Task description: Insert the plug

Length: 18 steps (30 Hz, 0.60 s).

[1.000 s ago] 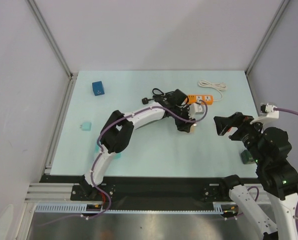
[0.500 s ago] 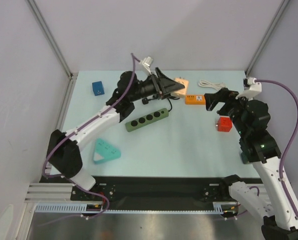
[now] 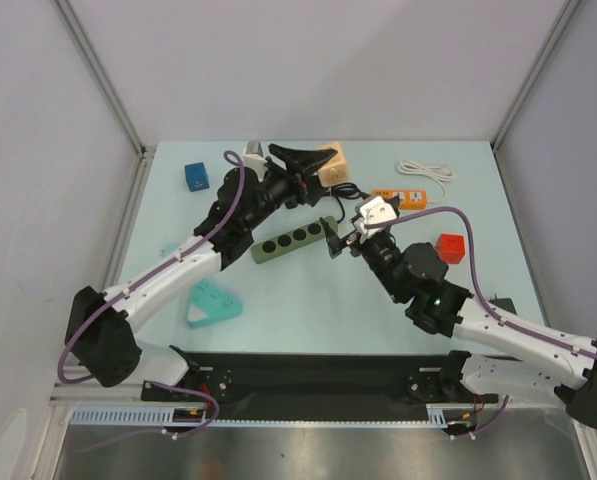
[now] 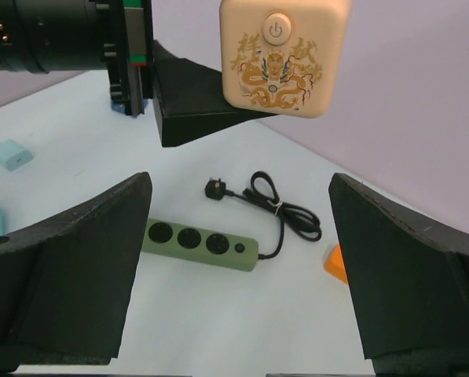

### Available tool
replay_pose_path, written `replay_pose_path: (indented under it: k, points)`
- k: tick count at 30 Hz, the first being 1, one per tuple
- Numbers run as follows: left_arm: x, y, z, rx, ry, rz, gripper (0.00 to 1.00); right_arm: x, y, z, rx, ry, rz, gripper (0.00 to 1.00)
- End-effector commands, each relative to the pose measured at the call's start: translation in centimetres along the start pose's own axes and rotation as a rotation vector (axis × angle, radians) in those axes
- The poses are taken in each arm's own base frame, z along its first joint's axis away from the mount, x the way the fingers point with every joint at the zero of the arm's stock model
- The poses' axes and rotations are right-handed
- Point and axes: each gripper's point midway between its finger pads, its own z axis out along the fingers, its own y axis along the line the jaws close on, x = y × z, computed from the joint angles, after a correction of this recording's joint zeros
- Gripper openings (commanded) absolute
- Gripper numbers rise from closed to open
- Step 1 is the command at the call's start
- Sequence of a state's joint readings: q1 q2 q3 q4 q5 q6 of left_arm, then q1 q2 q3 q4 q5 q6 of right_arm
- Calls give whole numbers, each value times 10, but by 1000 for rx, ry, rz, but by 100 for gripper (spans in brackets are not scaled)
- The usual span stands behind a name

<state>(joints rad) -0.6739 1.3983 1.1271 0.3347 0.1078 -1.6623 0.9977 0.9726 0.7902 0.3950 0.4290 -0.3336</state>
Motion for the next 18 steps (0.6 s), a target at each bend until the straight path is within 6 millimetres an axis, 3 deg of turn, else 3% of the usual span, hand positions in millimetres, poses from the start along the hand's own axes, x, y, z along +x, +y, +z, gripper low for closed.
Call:
replay_pose_path:
  k: [1,6,12,18]
  points:
    - [-9,-37,-15,114,-63,-77,0,-40,-25,4,179,-148,-30,100]
    - [-10,-23,-28,123,-63,-105,0,-59,-21,12,248,-220,-76,100]
    - [-13,-23,-41,132,-88,-81,0,-63,-10,29,206,-220,-109,100]
    - [-7,-25,-44,140,-56,-74,0,-48,-10,48,205,-160,-145,100]
